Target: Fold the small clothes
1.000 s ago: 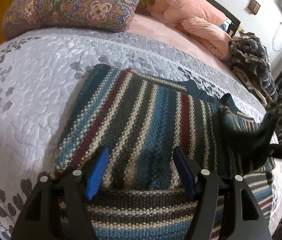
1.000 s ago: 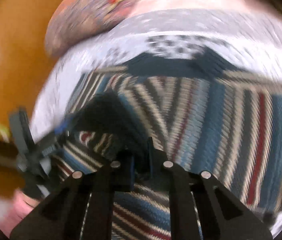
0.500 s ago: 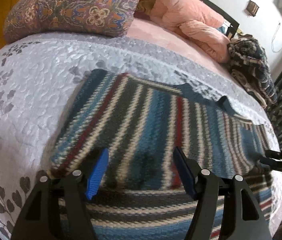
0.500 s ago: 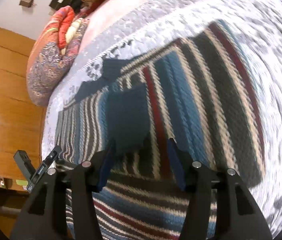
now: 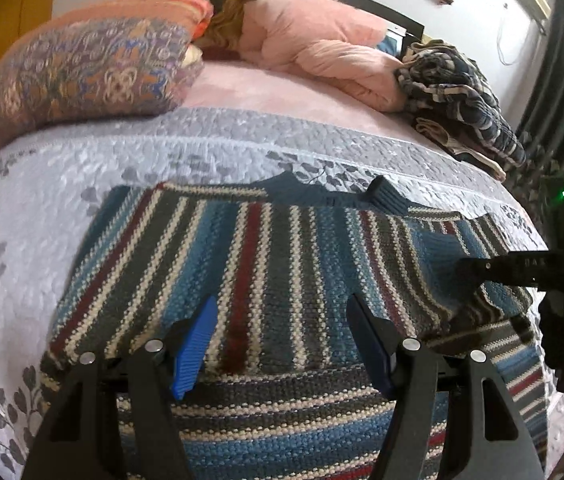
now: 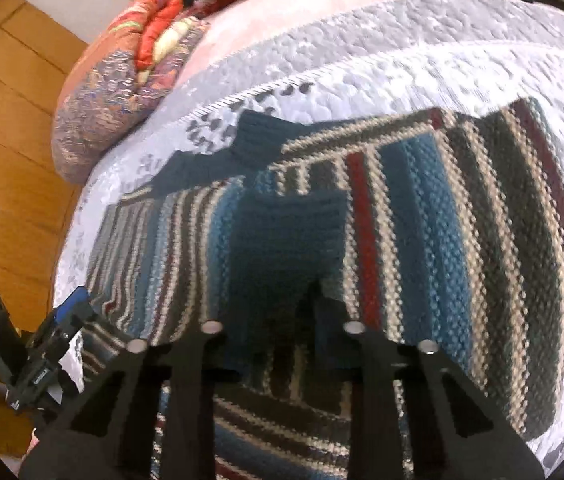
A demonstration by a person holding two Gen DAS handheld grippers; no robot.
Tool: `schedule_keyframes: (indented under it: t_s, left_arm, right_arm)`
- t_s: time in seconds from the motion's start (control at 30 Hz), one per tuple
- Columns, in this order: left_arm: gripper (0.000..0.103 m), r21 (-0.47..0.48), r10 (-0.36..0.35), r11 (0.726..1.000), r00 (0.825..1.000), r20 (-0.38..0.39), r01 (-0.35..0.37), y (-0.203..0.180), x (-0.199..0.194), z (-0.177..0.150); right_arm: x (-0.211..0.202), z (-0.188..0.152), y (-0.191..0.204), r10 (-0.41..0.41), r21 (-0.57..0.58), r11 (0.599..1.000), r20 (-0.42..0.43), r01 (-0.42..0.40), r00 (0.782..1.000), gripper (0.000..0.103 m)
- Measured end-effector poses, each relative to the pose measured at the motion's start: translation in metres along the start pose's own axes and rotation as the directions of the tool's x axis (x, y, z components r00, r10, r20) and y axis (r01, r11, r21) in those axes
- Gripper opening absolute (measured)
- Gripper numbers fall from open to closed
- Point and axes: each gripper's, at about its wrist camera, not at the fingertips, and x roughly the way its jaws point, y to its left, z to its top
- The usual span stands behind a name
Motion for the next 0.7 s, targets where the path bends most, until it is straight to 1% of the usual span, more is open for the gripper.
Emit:
schedule_keyframes:
  t_s: [0.07, 0.3, 0.37, 0.43, 0.5, 0.6, 0.7]
  left_arm:
    - [0.068, 0.002, -0.002, 1.000, 1.000, 0.007, 0.002, -0.001, -0.002, 0.001]
    - [0.068, 0.021, 0.004, 1.000, 0.999, 0.038, -0.005, -0.007, -0.007, 0.001]
    - [0.068, 0.024, -0.001, 1.000, 0.999, 0.045, 0.000, -0.008, -0.009, 0.001]
    - [0.068, 0.030, -0.002, 1.000, 0.999, 0.050, 0.001, -0.009, -0.009, 0.001]
    - [0.068, 0.034, -0.006, 0.999, 0.999, 0.052, 0.004, -0.010, -0.010, 0.001]
    - [0.068, 0.037, -0.011, 0.999, 0.998, 0.058, 0.009, -0.013, -0.013, 0.001]
    - [0.068, 0.043, -0.014, 0.999, 0.998, 0.068, 0.011, -0.015, -0.015, 0.000]
  right_arm:
    - [-0.003, 0.000, 0.000, 0.011, -0.007, 1.000, 0.005, -0.011, 1.000, 0.009]
    - [-0.029, 0.003, -0.006, 0.038, 0.017, 0.999, 0.040, -0.039, 0.999, 0.007]
    - [-0.032, 0.004, -0.008, 0.026, 0.014, 1.000, 0.047, -0.027, 0.999, 0.007]
    - [-0.030, 0.003, -0.011, -0.004, 0.003, 1.000, 0.042, 0.004, 0.999, 0.007]
    - [-0.021, -0.001, -0.016, -0.018, 0.016, 1.000, 0.018, 0.018, 1.000, 0.007]
    - [-0.004, -0.008, -0.020, -0.072, -0.002, 0.997, -0.027, 0.072, 0.997, 0.008]
    - [-0.002, -0.009, -0.019, -0.076, -0.008, 0.997, -0.033, 0.075, 0.997, 0.010]
